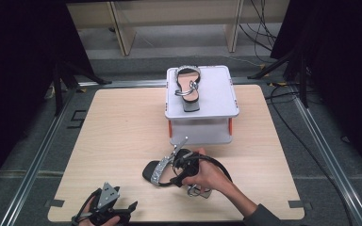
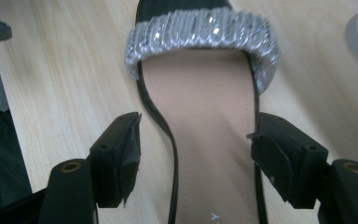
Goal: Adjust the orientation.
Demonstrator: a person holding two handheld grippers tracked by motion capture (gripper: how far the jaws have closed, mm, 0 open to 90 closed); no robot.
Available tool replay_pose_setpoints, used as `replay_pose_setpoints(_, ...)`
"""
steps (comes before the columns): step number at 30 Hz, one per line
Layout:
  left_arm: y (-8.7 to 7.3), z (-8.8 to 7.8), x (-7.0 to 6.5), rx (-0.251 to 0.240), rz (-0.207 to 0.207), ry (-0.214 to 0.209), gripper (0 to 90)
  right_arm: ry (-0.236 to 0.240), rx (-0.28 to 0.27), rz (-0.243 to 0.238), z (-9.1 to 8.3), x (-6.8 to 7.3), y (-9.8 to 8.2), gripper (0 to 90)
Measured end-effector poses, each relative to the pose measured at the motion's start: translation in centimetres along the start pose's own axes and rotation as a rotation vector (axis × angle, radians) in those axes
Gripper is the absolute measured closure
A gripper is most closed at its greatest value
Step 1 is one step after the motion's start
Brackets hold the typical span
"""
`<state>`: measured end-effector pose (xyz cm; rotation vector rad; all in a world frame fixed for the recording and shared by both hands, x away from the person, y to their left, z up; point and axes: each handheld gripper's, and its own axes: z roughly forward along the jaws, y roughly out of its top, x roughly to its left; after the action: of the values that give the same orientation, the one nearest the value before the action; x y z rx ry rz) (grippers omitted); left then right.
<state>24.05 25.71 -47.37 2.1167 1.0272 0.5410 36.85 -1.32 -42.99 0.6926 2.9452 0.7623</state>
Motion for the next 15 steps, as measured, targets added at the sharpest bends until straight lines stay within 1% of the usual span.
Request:
replay_pose_setpoints(1,0.0,0.0,0.0,-0.003,-0.006,0.002,17.2,-0.008,0.000,0.005,0.2,-0.1,-0.2,32.3)
replay_pose_setpoints(2,0.1,0.1,0.2,-0.001,0.035,0.011,17.2,-0.019,0.005,0.012,0.4,-0.1,-0.4,32.1)
replay_pose_setpoints(3,0.1,0.1,0.2,-0.010,0.025,0.006,17.2,-0.027,0.002,0.012,0.5,-0.2,-0.6,31.8)
replay_pose_setpoints(4,0.0,0.0,-0.1,-0.020,-0.017,0.002,17.2,-0.020,-0.011,0.021,0.4,-0.2,-0.8,31.6)
replay_pose_setpoints(5,0.1,0.0,0.1,-0.014,0.020,0.002,17.2,-0.014,-0.019,0.017,0.4,-0.3,-0.8,31.0)
replay_pose_setpoints(6,0.1,0.0,0.1,-0.010,0.013,0.006,17.2,-0.013,-0.020,0.014,0.3,-0.3,-0.9,30.9)
replay_pose_setpoints(7,0.1,0.0,0.1,-0.007,0.015,0.008,17.2,-0.020,-0.024,0.020,0.4,-0.2,-1.0,30.2)
replay_pose_setpoints(8,0.1,0.0,0.1,-0.006,0.019,0.006,17.2,-0.035,-0.023,0.028,0.4,-0.2,-1.0,29.0)
replay_pose_setpoints(9,0.0,-0.1,0.0,-0.004,0.016,0.006,17.2,-0.065,-0.013,0.021,0.5,-0.3,-1.0,26.6)
replay_pose_setpoints(10,0.1,-0.1,0.0,-0.006,0.015,0.005,17.2,-0.079,-0.003,0.012,0.7,-0.3,-1.1,26.1)
replay_pose_setpoints(11,0.0,-0.1,-0.1,-0.005,-0.005,0.007,17.2,-0.072,0.000,0.004,0.9,-0.5,-1.1,26.5)
replay_pose_setpoints(12,0.0,-0.1,0.0,-0.004,0.005,0.006,17.2,-0.055,0.005,0.015,1.0,-0.5,-1.1,26.5)
replay_pose_setpoints(13,0.1,0.0,0.0,-0.008,0.017,0.005,17.2,-0.051,0.007,0.015,1.2,-0.5,-1.1,26.3)
replay_pose_setpoints(14,0.1,0.0,0.0,-0.009,0.014,0.004,17.2,-0.058,0.018,0.027,1.2,-0.4,-1.2,26.0)
replay_pose_setpoints(15,0.1,0.0,0.0,-0.011,0.012,0.004,17.2,-0.057,0.022,0.006,1.3,-0.5,-1.1,26.0)
